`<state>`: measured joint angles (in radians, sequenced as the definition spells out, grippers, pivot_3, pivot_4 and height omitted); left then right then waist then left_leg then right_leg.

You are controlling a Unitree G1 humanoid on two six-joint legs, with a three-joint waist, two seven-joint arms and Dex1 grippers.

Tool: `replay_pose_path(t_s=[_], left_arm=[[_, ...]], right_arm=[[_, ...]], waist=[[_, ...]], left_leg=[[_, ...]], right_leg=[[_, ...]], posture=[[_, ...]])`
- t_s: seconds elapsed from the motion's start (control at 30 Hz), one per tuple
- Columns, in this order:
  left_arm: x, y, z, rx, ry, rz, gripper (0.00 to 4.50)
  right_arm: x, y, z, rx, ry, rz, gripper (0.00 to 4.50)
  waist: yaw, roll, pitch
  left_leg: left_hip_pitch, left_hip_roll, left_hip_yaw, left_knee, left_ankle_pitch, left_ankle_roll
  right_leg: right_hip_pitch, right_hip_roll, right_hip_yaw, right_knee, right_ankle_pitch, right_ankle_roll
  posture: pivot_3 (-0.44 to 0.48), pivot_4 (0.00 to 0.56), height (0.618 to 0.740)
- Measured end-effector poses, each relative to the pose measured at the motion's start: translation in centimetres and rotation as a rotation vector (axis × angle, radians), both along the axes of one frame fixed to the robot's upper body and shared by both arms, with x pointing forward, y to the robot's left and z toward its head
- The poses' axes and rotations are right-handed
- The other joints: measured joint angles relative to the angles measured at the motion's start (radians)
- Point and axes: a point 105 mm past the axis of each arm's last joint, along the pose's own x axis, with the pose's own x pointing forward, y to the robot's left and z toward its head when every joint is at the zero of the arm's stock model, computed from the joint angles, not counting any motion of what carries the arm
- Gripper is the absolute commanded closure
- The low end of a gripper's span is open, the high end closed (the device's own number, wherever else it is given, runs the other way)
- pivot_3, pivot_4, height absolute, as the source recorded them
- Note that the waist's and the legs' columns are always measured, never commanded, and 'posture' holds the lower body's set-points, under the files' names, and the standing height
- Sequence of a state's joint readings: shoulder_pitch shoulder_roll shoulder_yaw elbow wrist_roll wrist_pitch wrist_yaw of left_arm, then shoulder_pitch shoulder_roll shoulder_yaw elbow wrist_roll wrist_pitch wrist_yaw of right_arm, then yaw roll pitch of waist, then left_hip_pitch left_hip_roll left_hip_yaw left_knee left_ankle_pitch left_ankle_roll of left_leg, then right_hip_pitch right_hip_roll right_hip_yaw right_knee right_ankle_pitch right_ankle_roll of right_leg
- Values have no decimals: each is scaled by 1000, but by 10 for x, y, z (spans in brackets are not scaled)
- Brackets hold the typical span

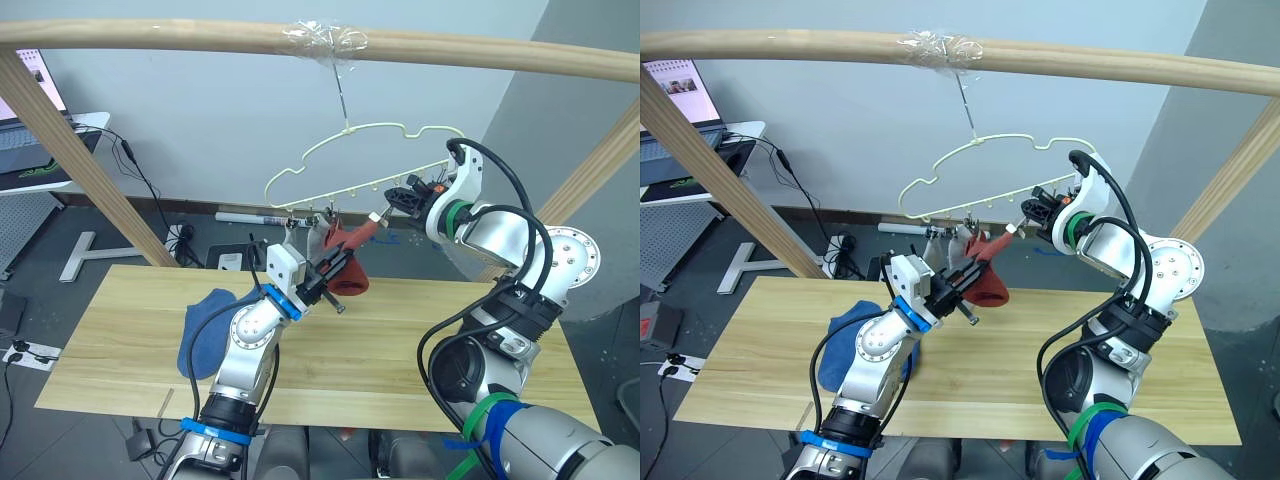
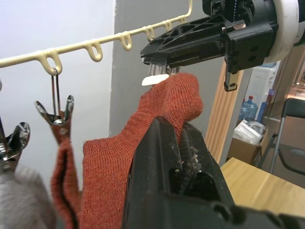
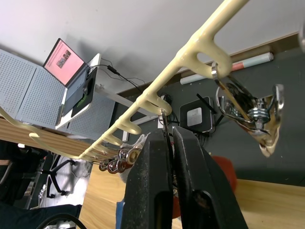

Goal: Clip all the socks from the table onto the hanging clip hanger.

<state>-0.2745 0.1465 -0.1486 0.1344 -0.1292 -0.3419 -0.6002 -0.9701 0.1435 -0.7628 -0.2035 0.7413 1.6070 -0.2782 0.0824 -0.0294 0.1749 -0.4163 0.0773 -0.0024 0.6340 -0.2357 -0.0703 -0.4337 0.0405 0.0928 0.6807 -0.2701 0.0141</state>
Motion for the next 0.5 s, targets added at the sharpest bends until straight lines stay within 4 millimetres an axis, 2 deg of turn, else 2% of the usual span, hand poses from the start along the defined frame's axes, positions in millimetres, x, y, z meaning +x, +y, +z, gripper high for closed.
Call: replay_pose_path(t_s=[0.27, 0.5], left_arm=[[1, -5, 0, 63, -77, 5, 4466], [5, -9, 12, 57, -152, 26, 4466]], right_arm=[[-1, 1, 1, 0, 0, 5, 4500], [-1, 3, 0, -6, 3, 11, 4500]], waist=[[0, 0, 0], [0, 0, 0]], left_leg=[[0, 0, 0, 0, 0, 0], [0, 0, 0, 0, 0, 0]], right_leg=[[0, 0, 0, 0, 0, 0], [0, 0, 0, 0, 0, 0]], posture=[[210, 161, 740], [205, 161, 740]])
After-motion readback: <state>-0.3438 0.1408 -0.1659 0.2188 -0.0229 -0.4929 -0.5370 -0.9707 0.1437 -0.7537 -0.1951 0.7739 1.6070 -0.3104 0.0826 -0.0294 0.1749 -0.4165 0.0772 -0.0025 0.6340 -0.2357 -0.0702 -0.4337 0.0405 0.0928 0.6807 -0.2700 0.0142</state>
